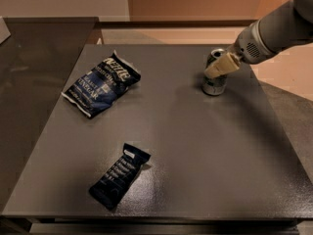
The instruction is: Move 7up can near blue chip bag
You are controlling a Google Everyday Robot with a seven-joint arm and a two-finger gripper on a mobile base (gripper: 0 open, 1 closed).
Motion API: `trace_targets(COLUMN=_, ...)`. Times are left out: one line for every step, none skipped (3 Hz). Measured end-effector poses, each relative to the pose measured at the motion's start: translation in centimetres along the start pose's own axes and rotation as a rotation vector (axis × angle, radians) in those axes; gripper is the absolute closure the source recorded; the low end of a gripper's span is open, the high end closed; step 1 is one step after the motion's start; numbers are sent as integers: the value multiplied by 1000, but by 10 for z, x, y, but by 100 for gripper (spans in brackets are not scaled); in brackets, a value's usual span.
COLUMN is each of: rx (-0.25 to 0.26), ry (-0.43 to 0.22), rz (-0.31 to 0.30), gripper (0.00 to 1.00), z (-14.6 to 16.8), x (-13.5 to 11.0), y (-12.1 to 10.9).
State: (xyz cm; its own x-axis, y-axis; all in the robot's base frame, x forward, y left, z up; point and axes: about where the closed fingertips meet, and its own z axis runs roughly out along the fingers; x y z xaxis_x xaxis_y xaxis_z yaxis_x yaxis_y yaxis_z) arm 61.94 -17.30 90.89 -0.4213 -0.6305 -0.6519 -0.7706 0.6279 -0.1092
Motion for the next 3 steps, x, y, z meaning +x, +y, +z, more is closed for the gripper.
trace_targets(rx=-12, ry=-20, rz=-1, gripper=62, z=-7, x=-6, y=1)
trace_targets(rx=-42, ry=-58, rz=-25, gripper=87, z=-19, x=-22, y=11)
trace_targets(rx=-100, ry=-121, rz=-82, gripper=100, z=-28, x=-50, y=35)
